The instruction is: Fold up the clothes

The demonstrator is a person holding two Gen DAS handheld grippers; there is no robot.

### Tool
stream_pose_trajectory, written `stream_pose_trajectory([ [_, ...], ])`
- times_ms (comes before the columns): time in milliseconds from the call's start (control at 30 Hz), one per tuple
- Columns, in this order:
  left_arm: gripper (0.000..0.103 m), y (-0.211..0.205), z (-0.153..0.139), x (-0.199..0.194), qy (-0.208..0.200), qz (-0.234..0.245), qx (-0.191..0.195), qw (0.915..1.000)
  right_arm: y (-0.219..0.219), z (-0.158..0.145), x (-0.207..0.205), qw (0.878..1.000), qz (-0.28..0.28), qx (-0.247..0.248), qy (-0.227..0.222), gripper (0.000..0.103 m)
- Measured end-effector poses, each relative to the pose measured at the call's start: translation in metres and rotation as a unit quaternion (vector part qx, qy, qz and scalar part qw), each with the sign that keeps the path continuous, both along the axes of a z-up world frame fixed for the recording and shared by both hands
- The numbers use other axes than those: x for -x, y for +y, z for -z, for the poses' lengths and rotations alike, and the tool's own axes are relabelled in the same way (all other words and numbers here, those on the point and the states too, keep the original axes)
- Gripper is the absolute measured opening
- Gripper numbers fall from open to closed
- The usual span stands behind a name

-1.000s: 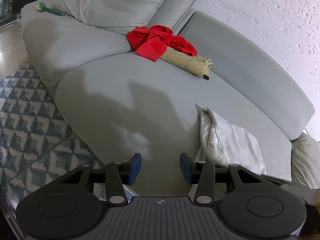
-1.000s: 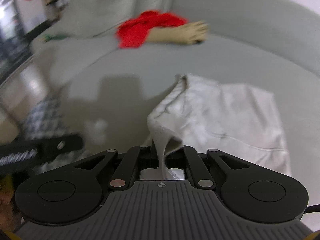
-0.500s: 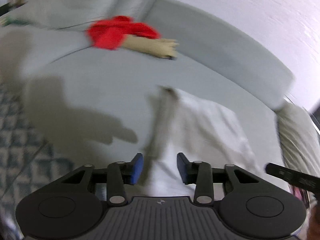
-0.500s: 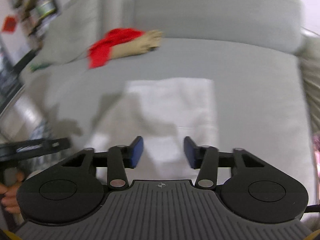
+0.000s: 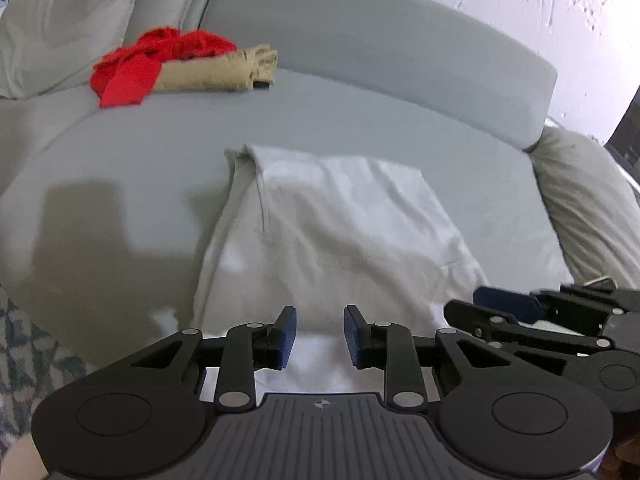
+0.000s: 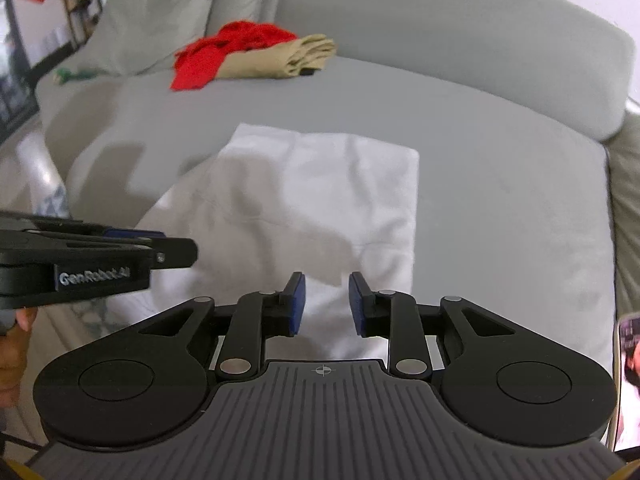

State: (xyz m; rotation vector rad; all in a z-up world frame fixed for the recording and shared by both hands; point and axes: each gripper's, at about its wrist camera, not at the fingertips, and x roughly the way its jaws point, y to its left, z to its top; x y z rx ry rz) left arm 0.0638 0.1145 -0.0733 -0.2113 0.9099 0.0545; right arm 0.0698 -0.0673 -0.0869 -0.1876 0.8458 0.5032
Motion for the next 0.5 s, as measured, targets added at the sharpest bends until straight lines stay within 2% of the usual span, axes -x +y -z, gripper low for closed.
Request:
stream_pose_trajectory([
  [167, 0.027, -0.003, 0.015, 0.004, 0.019, 0.002, -0.009, 0.9998, 0.002, 0.021, 0.005, 0.998, -0.012, 0.057, -0.001, 0.035],
  [333, 0.027, -0.011, 0.018, 0.016, 0.031, 0.022, -0.006, 0.9993, -0.019, 0.02, 0.016, 0.998, 0.015, 0.065, 0.004, 0.042],
  [433, 0.027, -0.017, 0.019, 0.026, 0.042, 0.042, -0.007, 0.9982, -0.039, 0.019, 0.023, 0.998, 0.035, 0.042, 0.021, 0.043],
  [500, 0.027, -0.019, 0.021, 0.032, 0.071, 0.061, 0.001, 0.9956, -0.048, 0.015, 0.026, 0.998, 0.048, 0.026, 0.039, 0.044],
])
